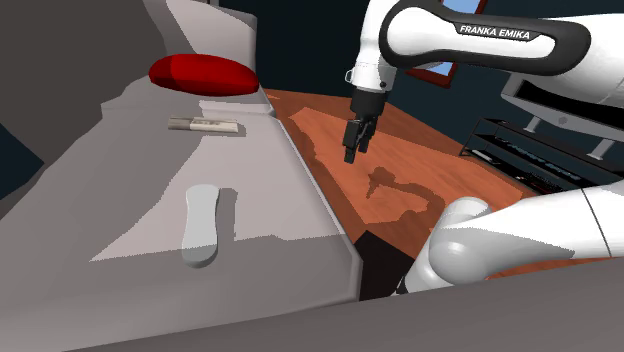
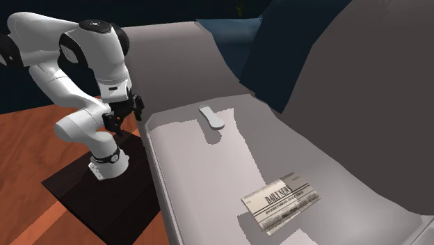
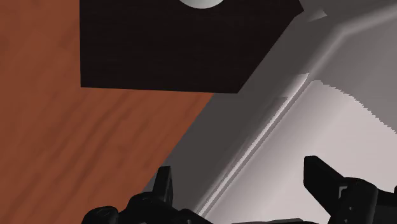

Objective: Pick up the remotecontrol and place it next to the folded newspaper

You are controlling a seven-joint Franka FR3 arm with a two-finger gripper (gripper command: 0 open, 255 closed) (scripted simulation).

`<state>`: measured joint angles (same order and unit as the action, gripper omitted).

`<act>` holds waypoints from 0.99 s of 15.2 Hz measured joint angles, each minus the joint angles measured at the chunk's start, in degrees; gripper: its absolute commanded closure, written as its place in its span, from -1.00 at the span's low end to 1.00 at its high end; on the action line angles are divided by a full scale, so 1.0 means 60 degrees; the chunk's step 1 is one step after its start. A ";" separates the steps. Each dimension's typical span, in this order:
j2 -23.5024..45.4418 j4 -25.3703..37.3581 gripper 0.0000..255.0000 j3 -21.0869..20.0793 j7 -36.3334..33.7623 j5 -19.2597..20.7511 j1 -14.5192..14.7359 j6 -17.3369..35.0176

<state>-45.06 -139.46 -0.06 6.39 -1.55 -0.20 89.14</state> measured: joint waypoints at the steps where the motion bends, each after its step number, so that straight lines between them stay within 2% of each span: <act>1: 0.0000 0.0000 -1.00 0.0000 0.0000 0.0000 0.0000 0.0000; 6: 0.0058 -0.0129 -1.00 -0.1040 -0.1590 -0.0747 0.0133 0.0370; 10: 0.0629 0.0070 -1.00 -0.2122 -0.3205 -0.1411 0.0207 0.0961; 15: 0.1512 0.0600 -1.00 -0.3353 -0.5136 -0.1918 0.0135 0.1615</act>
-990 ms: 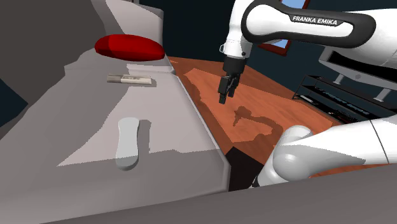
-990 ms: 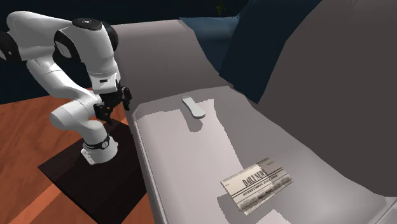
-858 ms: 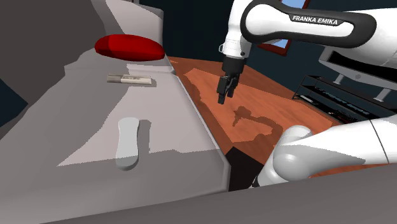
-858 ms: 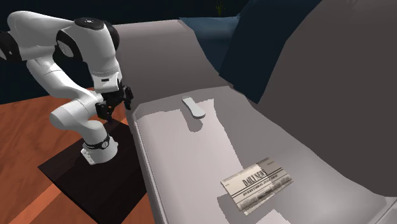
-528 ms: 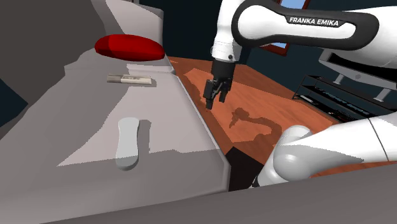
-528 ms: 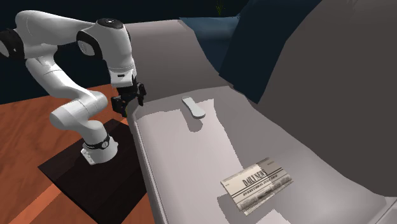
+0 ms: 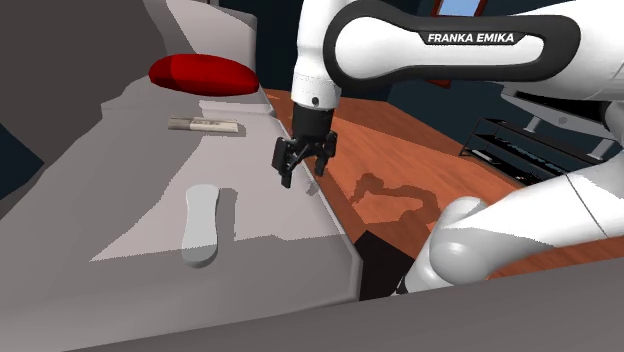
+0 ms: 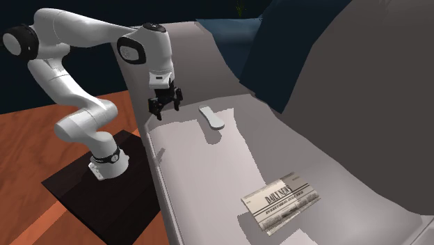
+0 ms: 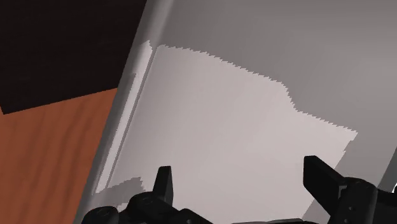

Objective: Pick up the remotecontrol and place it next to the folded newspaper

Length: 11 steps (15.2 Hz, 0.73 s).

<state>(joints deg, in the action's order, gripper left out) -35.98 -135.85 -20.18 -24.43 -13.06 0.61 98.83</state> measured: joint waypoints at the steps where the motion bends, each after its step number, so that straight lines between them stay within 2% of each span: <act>1: 0.0269 0.0130 -1.00 -0.0311 -0.0438 -0.0087 -0.0021 0.0206; 6: 0.1732 0.1229 -1.00 -0.1620 -0.2540 -0.0042 -0.0337 0.0852; 11: 0.3574 0.2613 -1.00 -0.2890 -0.4801 0.0704 -0.0771 0.1388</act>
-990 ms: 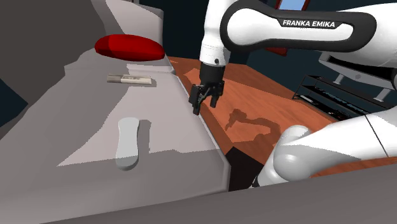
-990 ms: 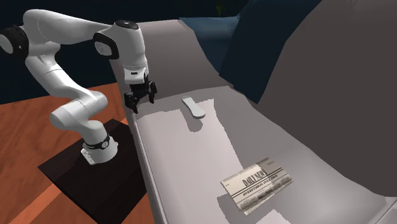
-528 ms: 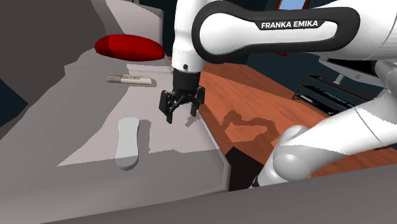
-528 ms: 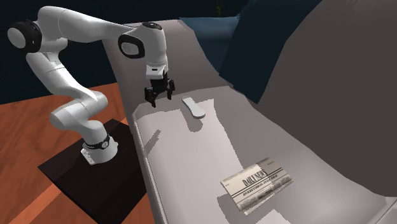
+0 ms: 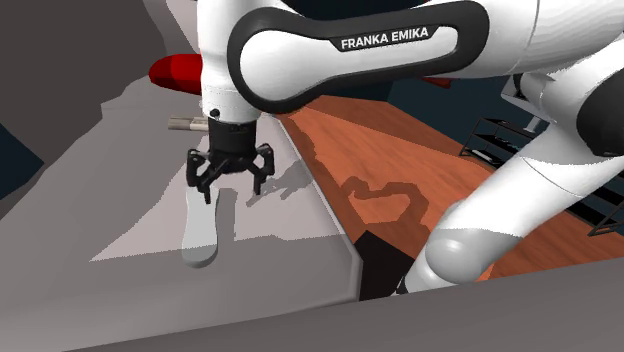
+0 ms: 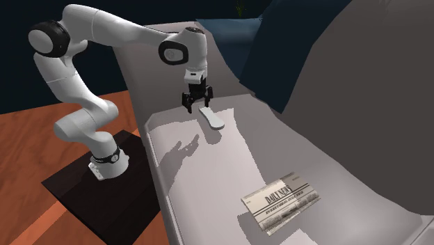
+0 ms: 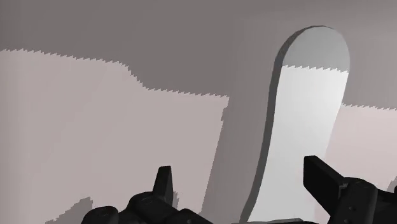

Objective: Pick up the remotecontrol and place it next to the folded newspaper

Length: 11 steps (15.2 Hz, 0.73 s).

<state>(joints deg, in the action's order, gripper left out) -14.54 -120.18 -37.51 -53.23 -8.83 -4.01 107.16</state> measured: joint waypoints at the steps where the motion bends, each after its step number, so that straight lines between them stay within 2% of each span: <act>1: 0.0386 0.0245 -1.00 -0.0240 -0.0495 0.0226 -0.0052 0.0106; 3: 0.1427 0.1053 -1.00 -0.0727 -0.1595 0.0911 -0.0143 0.0177; 5: 0.1908 0.1349 -1.00 -0.0916 -0.2241 0.1281 -0.0109 0.0255; 11: 0.2320 0.1012 -1.00 -0.1003 -0.2593 0.1592 -0.0069 0.0901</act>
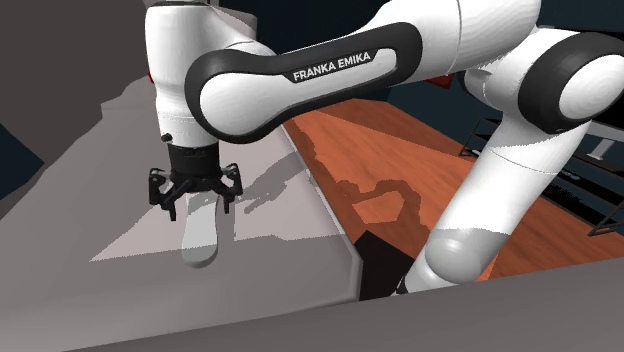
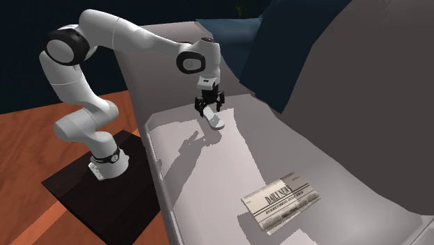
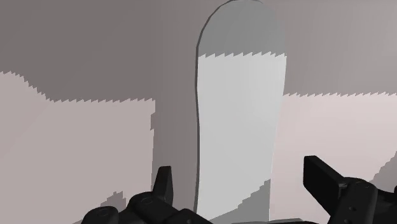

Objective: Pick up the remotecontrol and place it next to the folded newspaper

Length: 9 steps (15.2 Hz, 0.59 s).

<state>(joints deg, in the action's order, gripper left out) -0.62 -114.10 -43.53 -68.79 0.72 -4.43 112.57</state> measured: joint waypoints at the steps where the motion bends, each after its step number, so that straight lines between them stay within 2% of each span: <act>1: 0.0022 -0.0101 -1.00 0.0003 -0.0004 0.0018 -0.0003 0.0117; 7: 0.0065 -0.0171 -1.00 -0.0010 -0.0044 0.0051 0.0008 0.0221; 8: 0.0066 -0.0172 1.00 -0.0009 -0.0044 0.0051 0.0008 0.0223; 9: 0.0065 -0.0171 1.00 -0.0009 -0.0043 0.0052 0.0008 0.0222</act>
<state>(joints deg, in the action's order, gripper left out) -0.23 -115.13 -43.59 -69.05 1.03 -4.38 113.90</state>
